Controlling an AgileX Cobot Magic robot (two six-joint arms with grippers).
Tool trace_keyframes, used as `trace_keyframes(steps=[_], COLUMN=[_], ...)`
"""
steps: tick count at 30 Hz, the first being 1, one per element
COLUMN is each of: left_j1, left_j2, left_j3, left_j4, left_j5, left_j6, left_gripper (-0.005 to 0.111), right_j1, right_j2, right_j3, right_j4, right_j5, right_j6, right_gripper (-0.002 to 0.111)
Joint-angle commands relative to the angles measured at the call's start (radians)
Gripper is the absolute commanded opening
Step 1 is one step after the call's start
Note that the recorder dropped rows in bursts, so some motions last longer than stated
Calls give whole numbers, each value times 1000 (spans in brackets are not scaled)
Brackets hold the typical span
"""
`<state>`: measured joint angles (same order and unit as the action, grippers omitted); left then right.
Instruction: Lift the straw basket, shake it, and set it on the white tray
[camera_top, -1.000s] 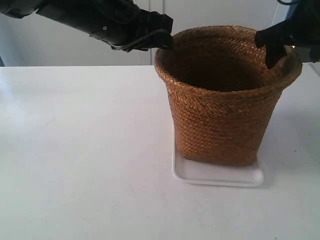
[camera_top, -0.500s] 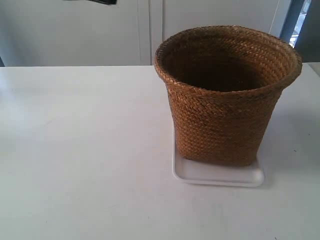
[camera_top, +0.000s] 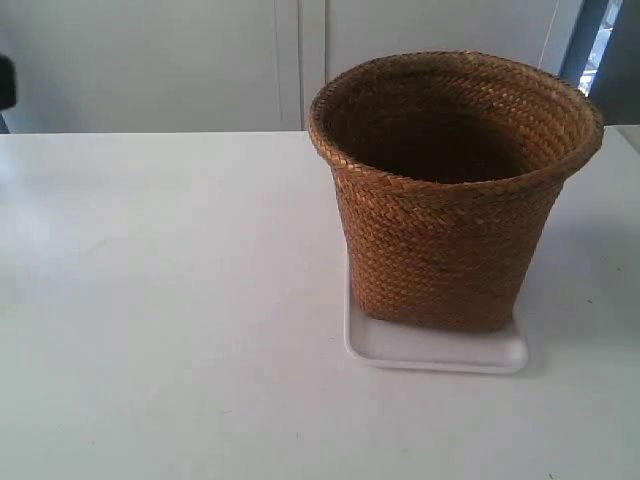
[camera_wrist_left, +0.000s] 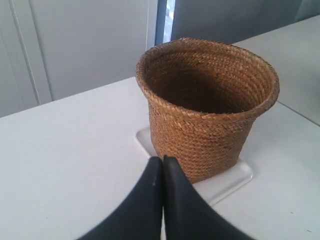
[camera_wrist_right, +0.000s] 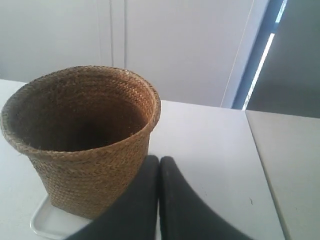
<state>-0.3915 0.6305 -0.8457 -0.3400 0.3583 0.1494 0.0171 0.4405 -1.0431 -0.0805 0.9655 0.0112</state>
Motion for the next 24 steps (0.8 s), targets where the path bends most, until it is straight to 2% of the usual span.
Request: trace_keyframes(steps=[1,8,13,24], left_j1=[3,3,3,3], left_j2=[-167,-277,-282,-282], left_j3=[159,300,308,308], left_j4=[-3,9,9,9], left_j5=[-42,-41,-6,-9], left_j6=[8,12,12,12], left_gripper=[0,0,0,0], right_j1=[-6,-6,-6,-6], right_j2=[-223,-440,-440,-440], right_j3=[195,375,378,378], right_j4=[-7,-7,-5,-5], right_j5=[-71,-7,109,111], right_j6=[-17,-82,-82,-82], right_gripper=[0,0,0,0])
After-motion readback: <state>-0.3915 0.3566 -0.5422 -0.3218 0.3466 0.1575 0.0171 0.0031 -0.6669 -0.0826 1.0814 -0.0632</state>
